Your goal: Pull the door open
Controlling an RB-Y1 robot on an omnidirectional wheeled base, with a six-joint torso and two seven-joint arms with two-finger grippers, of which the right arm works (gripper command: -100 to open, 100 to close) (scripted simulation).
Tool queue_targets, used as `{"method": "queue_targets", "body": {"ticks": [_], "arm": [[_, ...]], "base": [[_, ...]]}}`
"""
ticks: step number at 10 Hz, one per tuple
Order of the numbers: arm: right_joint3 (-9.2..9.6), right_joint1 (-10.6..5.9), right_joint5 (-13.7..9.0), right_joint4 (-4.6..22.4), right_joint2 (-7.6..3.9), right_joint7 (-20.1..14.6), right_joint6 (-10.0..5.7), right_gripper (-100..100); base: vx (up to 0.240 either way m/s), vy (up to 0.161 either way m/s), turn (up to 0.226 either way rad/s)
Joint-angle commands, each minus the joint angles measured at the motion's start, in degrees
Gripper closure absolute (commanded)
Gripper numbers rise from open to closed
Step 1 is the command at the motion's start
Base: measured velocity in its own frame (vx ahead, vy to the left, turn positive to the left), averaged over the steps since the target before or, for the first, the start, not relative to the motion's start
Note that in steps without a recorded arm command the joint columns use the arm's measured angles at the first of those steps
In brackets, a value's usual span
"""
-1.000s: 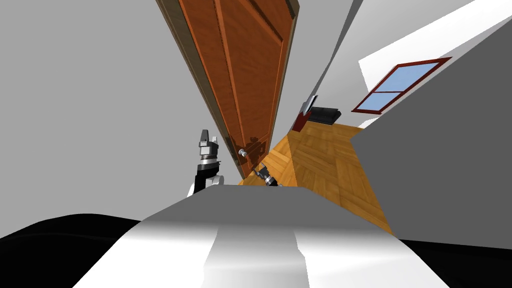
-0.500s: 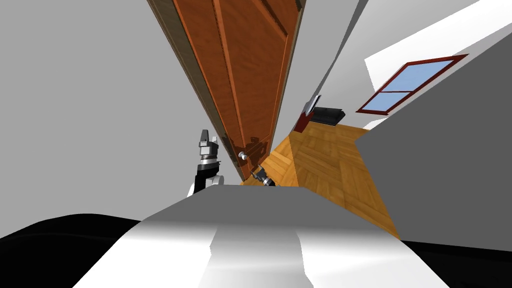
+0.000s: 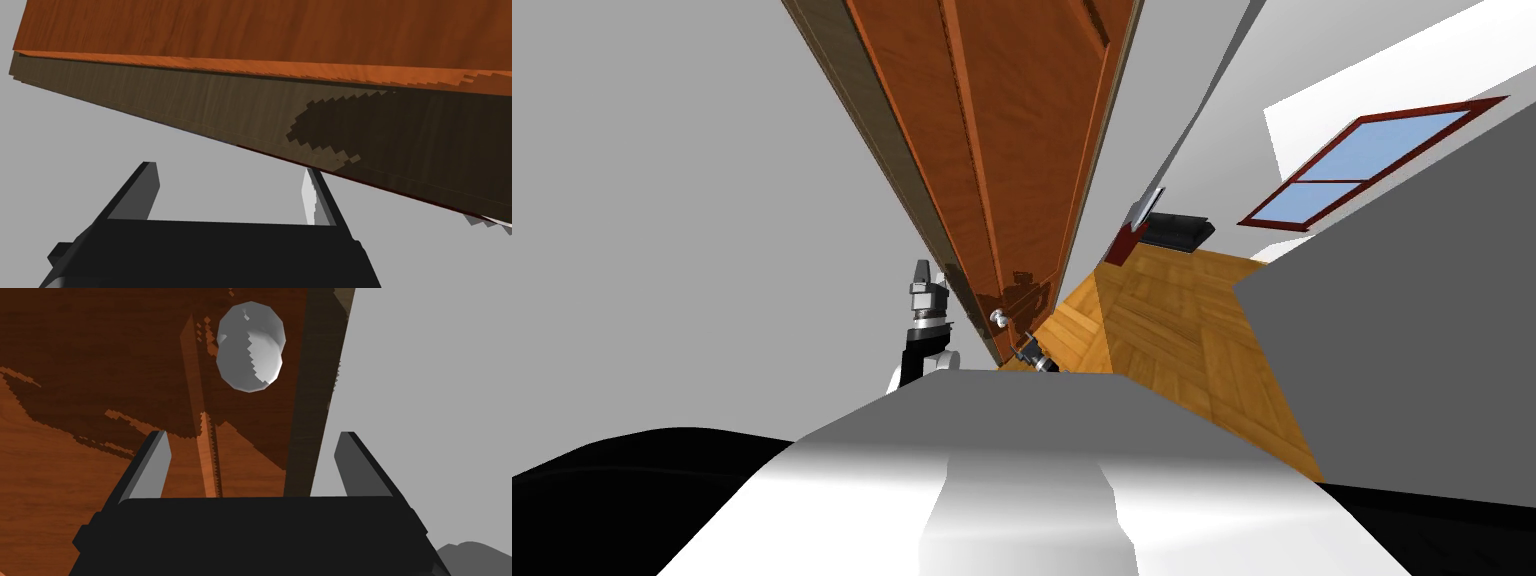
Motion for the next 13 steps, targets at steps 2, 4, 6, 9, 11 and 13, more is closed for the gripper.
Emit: {"method": "queue_targets", "body": {"ticks": [2,4,6,9,11,13], "arm": [[-0.52,-0.85,-1.95,0.91,-0.84,1.03,0.04,-100],[-1.59,-2.59,-5.09,3.23,-1.68,2.82,-0.27,-100],[-2.23,-3.63,-6.96,4.61,-2.11,3.9,-0.46,-100],[-3.69,-6.0,-11.24,7.77,-2.92,6.35,-0.89,-100],[-4.51,-7.33,-13.64,9.55,-3.26,7.73,-1.13,-100],[-5.35,-8.69,-16.1,11.36,-3.56,9.14,-1.38,-100]], "base": [[-0.163,-0.081,0.111],[-0.225,-0.084,0.252],[-0.154,-0.072,0.15],[-0.12,-0.016,0.226],[-0.075,0.01,0.178],[-0.068,0.025,0.2]]}}
